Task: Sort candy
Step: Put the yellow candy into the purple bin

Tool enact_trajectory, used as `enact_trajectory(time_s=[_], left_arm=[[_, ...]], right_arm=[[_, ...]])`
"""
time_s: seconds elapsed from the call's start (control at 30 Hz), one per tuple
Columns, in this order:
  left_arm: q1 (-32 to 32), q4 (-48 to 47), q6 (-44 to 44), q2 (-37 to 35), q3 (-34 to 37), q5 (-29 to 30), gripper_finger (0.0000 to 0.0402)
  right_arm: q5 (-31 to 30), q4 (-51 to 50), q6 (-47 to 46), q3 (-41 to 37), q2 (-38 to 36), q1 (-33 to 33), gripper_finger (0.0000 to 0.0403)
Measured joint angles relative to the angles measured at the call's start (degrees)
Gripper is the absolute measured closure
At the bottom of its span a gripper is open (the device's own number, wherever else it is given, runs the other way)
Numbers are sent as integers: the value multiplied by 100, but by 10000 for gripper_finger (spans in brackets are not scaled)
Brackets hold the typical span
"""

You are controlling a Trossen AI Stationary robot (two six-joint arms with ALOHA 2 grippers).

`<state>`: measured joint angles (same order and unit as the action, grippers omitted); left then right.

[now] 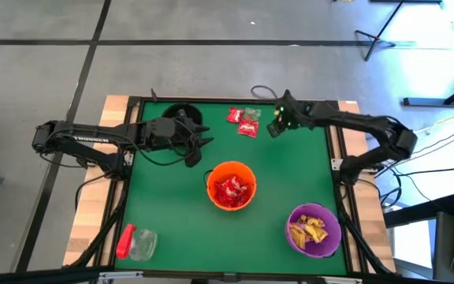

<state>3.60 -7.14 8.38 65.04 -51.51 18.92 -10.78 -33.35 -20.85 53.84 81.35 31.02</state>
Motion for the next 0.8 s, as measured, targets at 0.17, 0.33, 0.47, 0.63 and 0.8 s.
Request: enact_trajectory(time_s=[0.17,0.33,0.47,0.63,0.8], left_arm=[[0,-89,0,0,0,-2,227],[0,-101,0,106,7,2,227],[0,-103,4,272,7,2,227],[0,-54,16,483,7,2,227],[0,42,44,557,4,-56,227]], right_arm=[[114,-130,276,2,555,919,190],[288,62,319,4,1066,1286,154],[358,204,287,4,1291,1380,136],[360,247,175,7,1622,1376,144],[470,353,162,37,1913,1374,171]])
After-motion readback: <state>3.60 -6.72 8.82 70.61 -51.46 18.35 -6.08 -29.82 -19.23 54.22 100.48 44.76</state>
